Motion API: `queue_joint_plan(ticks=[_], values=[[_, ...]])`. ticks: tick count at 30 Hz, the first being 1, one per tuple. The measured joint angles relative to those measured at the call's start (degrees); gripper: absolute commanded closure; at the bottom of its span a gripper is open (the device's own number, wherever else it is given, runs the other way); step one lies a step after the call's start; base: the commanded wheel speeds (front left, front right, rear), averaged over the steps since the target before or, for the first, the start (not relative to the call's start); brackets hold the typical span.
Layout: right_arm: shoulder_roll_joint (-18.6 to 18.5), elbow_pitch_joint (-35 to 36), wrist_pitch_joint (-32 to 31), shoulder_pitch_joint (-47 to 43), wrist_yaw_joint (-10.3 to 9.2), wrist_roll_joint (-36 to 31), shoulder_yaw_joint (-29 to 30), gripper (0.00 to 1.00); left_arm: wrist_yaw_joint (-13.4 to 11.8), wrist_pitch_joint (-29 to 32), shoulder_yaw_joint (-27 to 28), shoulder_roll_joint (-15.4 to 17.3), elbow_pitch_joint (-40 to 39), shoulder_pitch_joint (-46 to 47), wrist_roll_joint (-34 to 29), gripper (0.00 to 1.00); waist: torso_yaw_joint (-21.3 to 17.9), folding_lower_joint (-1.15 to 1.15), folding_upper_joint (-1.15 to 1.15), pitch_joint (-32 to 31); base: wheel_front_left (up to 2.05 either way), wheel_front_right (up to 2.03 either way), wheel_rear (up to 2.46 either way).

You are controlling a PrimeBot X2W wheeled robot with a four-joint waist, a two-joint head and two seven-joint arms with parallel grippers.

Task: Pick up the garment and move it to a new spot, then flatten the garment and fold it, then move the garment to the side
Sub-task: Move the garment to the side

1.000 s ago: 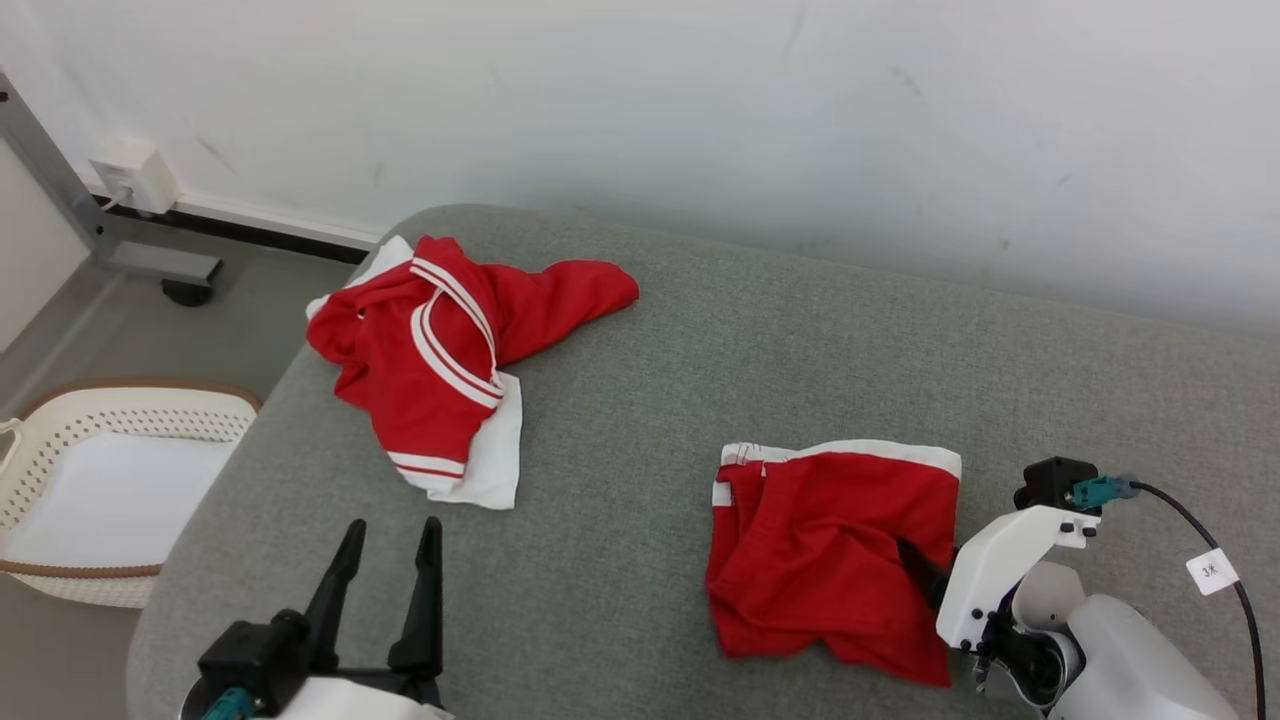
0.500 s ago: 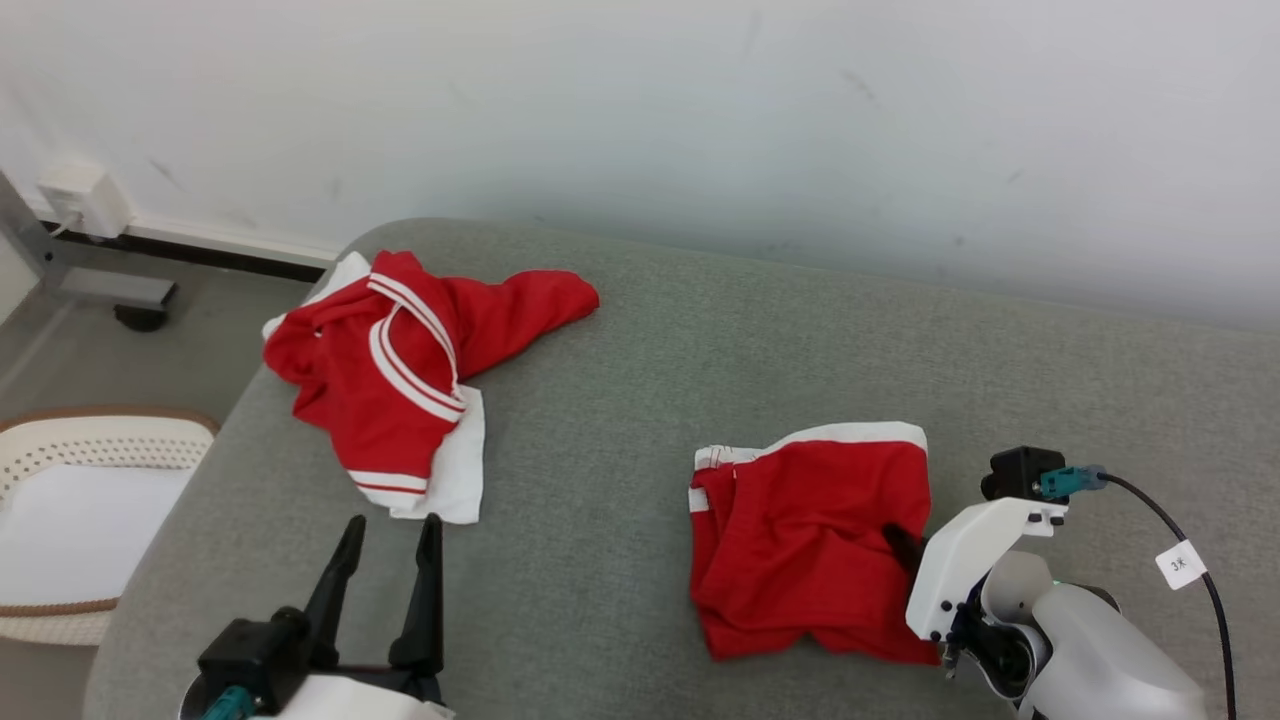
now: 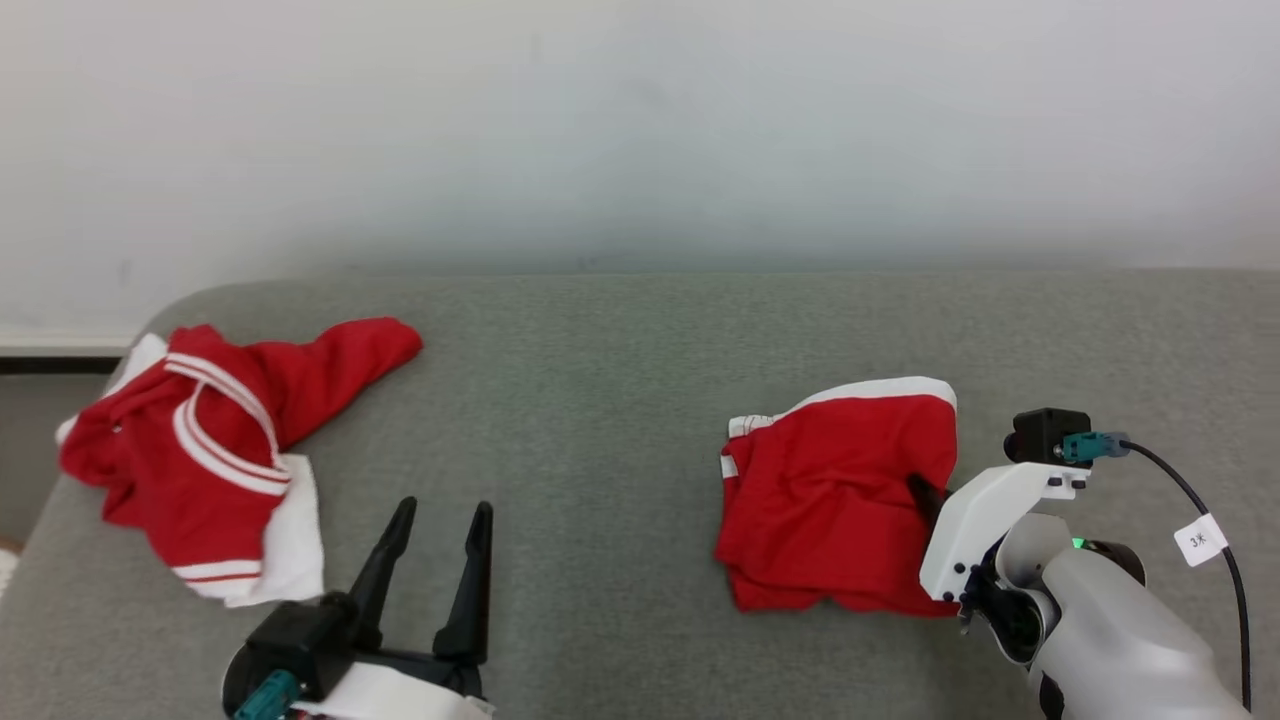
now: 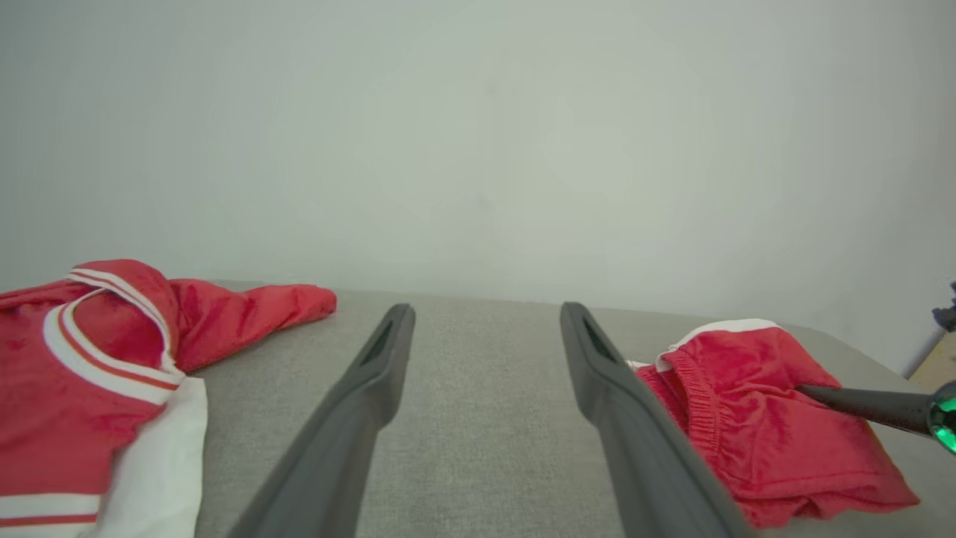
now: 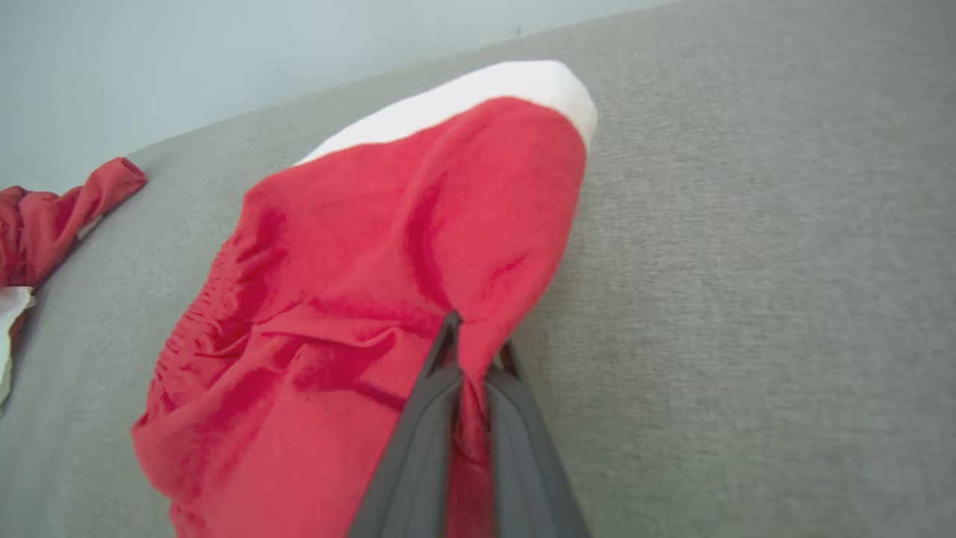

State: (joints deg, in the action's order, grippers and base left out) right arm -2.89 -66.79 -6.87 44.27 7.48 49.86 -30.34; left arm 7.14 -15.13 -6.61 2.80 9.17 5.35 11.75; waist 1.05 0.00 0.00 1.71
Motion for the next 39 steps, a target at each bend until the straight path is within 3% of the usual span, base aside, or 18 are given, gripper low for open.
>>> queue_joint_plan(ticks=[13,19,26,33,39], values=[[-1.3,1.9,2.7,0.2,0.0,0.8,0.8,1.0,0.2,0.0,-5.8,0.0,0.7,3.5,-0.6,0.0,-15.0,0.0,0.0,2.5,0.0,0.0,0.0],[-2.3,4.5,4.7,0.1,0.0,1.3,0.9,1.0,0.3,0.0,-8.1,1.1,0.6,5.0,-0.6,0.0,-18.5,0.0,0.0,5.9,0.0,0.0,0.0],[-5.6,7.5,6.6,3.3,0.0,0.3,0.2,1.0,0.3,0.0,-9.4,3.8,-0.4,7.2,-0.3,0.0,-18.3,0.0,0.0,11.1,0.0,0.0,0.0],[-12.5,8.3,7.4,12.3,0.01,-4.7,-2.3,1.0,0.4,0.0,-10.5,6.8,-1.8,10.0,0.5,0.0,-15.5,0.01,0.0,17.8,0.0,0.0,0.0],[-19.2,4.8,6.4,18.9,0.01,-7.9,-2.5,1.0,0.4,0.0,-10.4,8.2,-2.8,12.1,0.9,0.0,-12.3,0.01,0.0,23.6,0.0,0.0,0.0]])
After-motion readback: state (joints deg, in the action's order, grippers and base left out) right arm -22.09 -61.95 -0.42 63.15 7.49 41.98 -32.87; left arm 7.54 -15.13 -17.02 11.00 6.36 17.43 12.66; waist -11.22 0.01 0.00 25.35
